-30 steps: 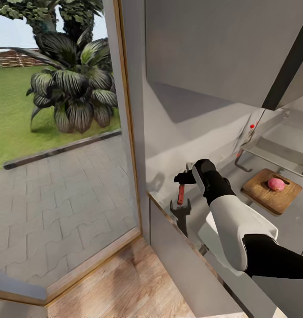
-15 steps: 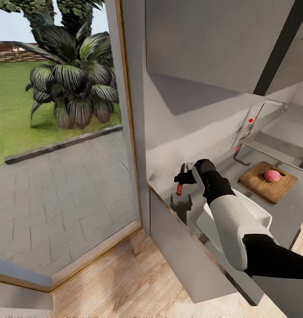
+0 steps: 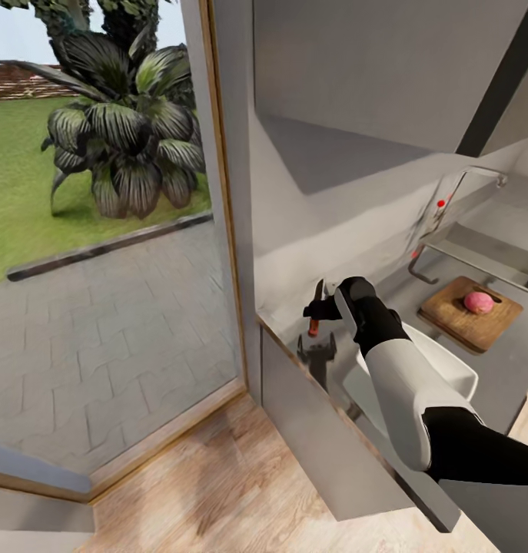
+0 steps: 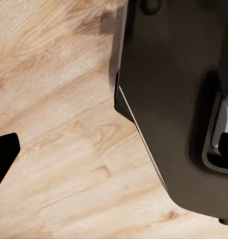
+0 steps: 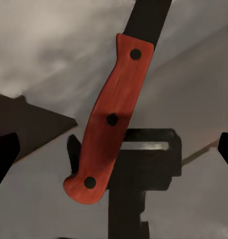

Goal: In the kitchen, take the Vidalia onion out of the sink, dice it on the chopping board with the paring knife, put the diced onion into the bowl on the countertop, then place both the paring knife and the chopping board into the sink.

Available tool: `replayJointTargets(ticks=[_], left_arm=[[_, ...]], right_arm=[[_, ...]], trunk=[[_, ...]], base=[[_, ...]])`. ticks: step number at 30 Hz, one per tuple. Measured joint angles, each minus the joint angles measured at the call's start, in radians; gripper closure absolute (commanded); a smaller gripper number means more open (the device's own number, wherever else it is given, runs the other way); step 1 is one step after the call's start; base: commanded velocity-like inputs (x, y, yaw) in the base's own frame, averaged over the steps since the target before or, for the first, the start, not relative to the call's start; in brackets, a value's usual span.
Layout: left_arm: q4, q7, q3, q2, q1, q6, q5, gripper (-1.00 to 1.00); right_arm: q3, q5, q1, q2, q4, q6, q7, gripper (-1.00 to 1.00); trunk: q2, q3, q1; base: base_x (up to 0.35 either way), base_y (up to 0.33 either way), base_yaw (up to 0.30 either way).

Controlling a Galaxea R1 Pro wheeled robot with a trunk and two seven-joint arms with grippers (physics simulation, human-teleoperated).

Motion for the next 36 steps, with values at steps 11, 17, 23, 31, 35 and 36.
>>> replayJointTargets(ticks=[11, 17, 23, 31, 35, 36], left_arm=[[0.001, 0.0, 0.0, 0.0, 0.0, 0.0, 0.001, -1.0], [0.001, 0.0, 0.0, 0.0, 0.0, 0.0, 0.001, -1.0], [0.001, 0.0, 0.0, 0.0, 0.0, 0.001, 0.001, -1.0], [0.001, 0.0, 0.0, 0.0, 0.0, 0.001, 0.001, -1.0], [0.002, 0.0, 0.0, 0.0, 0.0, 0.001, 0.001, -1.0], [0.002, 0.0, 0.0, 0.0, 0.0, 0.001, 0.001, -1.0]], right_arm=[[0.0, 0.0, 0.0, -0.001, 0.001, 0.001, 0.0, -1.0], [0.0, 0.0, 0.0, -0.001, 0.0, 0.001, 0.0, -1.0], [-0.001, 0.0, 0.0, -0.001, 0.0, 0.001, 0.0, -1.0], [-0.001, 0.0, 0.0, -0.001, 0.0, 0.001, 0.0, -1.0], [-0.001, 0.0, 0.0, -0.001, 0.0, 0.001, 0.0, -1.0], [-0.001, 0.005, 0.0, -0.001, -0.001, 0.001, 0.0, -1.0]], trunk=[[0.0, -0.017, 0.0], [0.0, -0.027, 0.0], [0.0, -0.036, 0.0], [0.0, -0.049, 0.0], [0.0, -0.056, 0.0], [0.0, -0.057, 0.0]], base=[[0.023, 0.0, 0.0], [0.0, 0.0, 0.0], [0.0, 0.0, 0.0], [0.0, 0.0, 0.0], [0.0, 0.0, 0.0], [0.0, 0.0, 0.0]])
